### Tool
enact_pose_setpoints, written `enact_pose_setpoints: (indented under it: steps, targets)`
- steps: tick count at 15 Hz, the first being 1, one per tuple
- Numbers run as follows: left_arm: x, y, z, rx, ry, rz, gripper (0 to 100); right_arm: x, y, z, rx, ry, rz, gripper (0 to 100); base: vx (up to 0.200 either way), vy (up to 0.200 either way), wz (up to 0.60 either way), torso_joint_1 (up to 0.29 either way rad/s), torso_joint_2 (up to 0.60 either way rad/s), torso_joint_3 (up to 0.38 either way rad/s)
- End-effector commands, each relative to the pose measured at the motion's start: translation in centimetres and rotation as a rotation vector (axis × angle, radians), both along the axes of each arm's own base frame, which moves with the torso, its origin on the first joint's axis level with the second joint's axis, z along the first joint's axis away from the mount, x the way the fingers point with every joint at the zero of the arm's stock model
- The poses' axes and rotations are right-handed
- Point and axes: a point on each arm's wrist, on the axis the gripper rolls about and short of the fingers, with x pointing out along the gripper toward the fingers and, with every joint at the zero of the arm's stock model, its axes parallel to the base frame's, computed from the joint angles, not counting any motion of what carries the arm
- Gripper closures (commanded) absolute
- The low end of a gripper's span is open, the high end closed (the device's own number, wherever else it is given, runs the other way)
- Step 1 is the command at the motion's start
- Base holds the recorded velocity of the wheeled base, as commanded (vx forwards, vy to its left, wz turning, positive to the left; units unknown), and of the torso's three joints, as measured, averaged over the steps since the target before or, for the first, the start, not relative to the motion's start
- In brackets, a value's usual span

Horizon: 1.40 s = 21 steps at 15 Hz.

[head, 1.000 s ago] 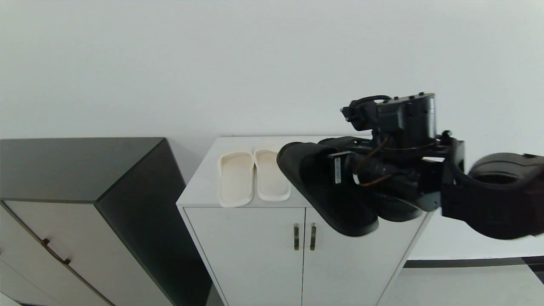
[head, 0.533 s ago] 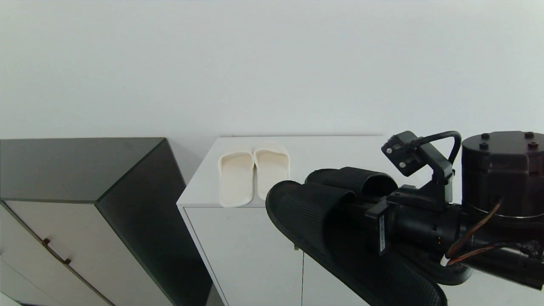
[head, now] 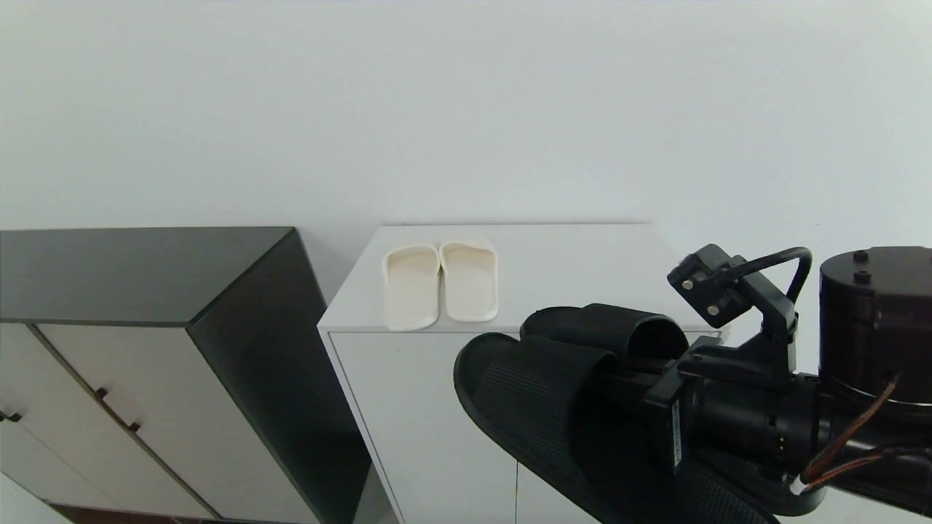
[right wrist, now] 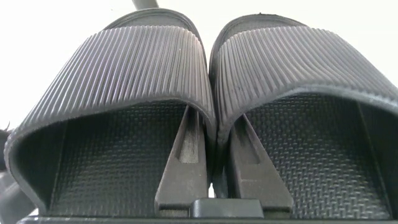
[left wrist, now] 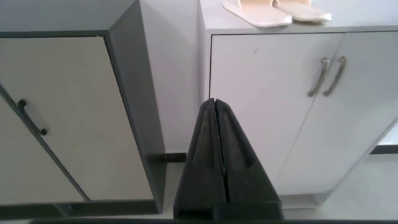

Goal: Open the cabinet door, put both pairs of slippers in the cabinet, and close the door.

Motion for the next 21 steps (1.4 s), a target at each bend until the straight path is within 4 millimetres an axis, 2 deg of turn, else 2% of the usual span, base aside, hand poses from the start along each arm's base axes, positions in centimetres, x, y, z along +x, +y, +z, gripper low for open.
enact_pose_setpoints:
  steps: [1, 2, 19, 21]
  targets:
    - [0.0, 0.0, 0.0, 0.0, 0.0, 0.0, 100, -0.04, -0.1, -0.14, -0.006, 0.003, -0.002, 100, -0.2, 0.0, 0.0, -0.012, 0.0, 0.007]
    - [0.0, 0.0, -0.01, 0.0, 0.001, 0.0, 100, -0.04, -0.11, -0.19, -0.008, 0.002, -0.005, 100, -0.2, 0.0, 0.0, 0.002, 0.01, 0.007]
    - [0.0, 0.01, 0.0, 0.0, 0.0, 0.003, 100, -0.14, -0.2, -0.98, -0.041, 0.01, 0.006, 100, 0.0, 0.0, 0.0, 0.0, 0.0, 0.0]
    - [0.0, 0.01, 0.0, 0.0, 0.0, 0.003, 100, -0.16, -0.23, -1.07, -0.046, 0.01, 0.007, 100, 0.0, 0.0, 0.0, -0.146, 0.34, 0.197]
